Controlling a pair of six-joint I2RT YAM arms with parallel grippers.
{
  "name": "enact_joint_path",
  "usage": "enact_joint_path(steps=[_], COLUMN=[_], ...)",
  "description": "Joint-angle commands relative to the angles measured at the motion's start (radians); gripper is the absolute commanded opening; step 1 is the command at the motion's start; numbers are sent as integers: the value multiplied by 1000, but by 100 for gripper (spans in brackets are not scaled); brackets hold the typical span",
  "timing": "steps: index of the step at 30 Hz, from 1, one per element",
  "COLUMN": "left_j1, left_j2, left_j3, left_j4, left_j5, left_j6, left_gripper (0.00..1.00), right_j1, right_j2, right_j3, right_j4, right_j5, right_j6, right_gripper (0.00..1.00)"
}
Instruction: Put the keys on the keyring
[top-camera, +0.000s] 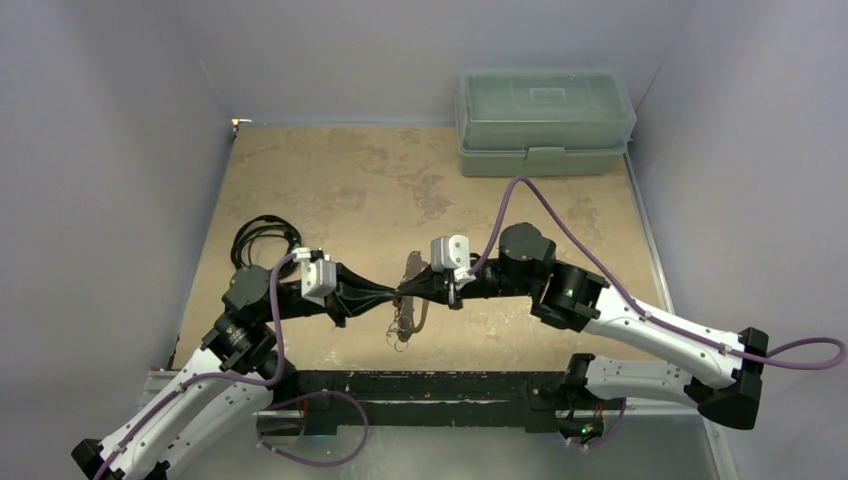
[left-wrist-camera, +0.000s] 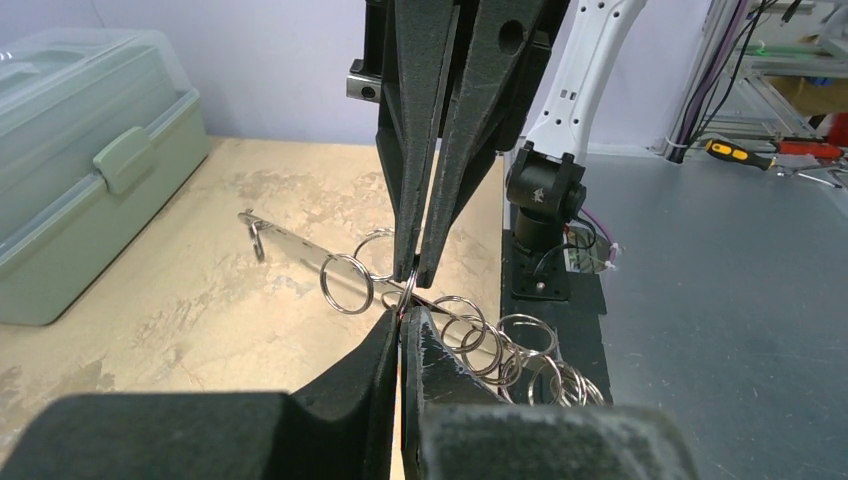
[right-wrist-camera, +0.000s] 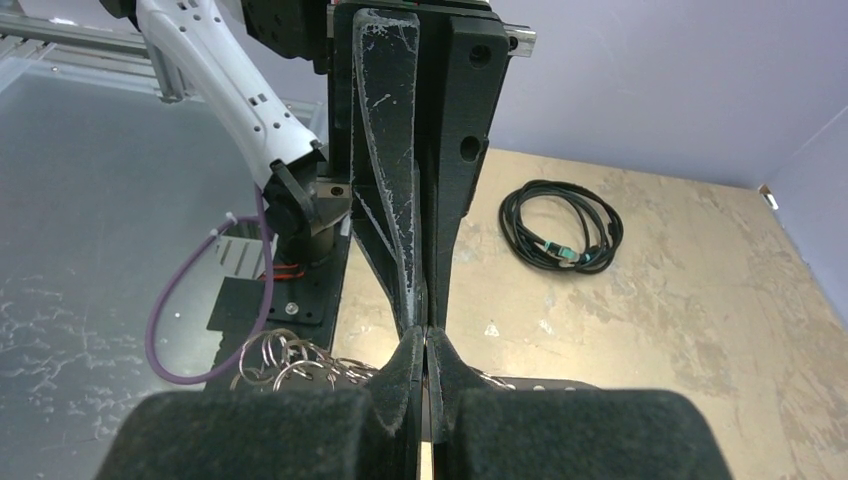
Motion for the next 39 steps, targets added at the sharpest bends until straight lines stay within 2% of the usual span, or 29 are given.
enact_joint_path(steps=[1, 5, 10, 14, 16, 26, 32, 37, 39], left_j1=[0, 0, 0, -1, -1, -1, -1, -1, -1], left_j2=[-9, -8, -2, -2, -1, 20, 11, 6, 7], left_j3=[12, 17, 18, 17, 17, 15, 11, 8, 8], left_j4=[43, -3, -11, -12, -11, -11, -9, -10, -9], left_j5=[-23, -88, -88, -84, -79, -77, -73, -75, -73], left_j6=[24, 62, 77, 78, 78, 76, 76, 74, 74], left_gripper=[0, 0, 0, 0, 0, 0, 0, 0, 0], right_j1=[7, 7, 7, 7, 7, 7, 7, 7, 7], right_j2=[2, -2, 8, 12, 11, 93, 140, 146, 150], right_j3=[14, 6, 17, 32, 50, 215, 255, 277, 281], right_j4=[37, 35, 2, -26, -52, -311, -367, -379, -379], right_j5=[-31, -26, -16, 9, 38, 103, 139, 135, 138], right_j6=[7, 9, 0, -13, -21, -87, -93, -97, -98], right_gripper=[0, 0, 1, 31, 37, 40, 41, 34, 29])
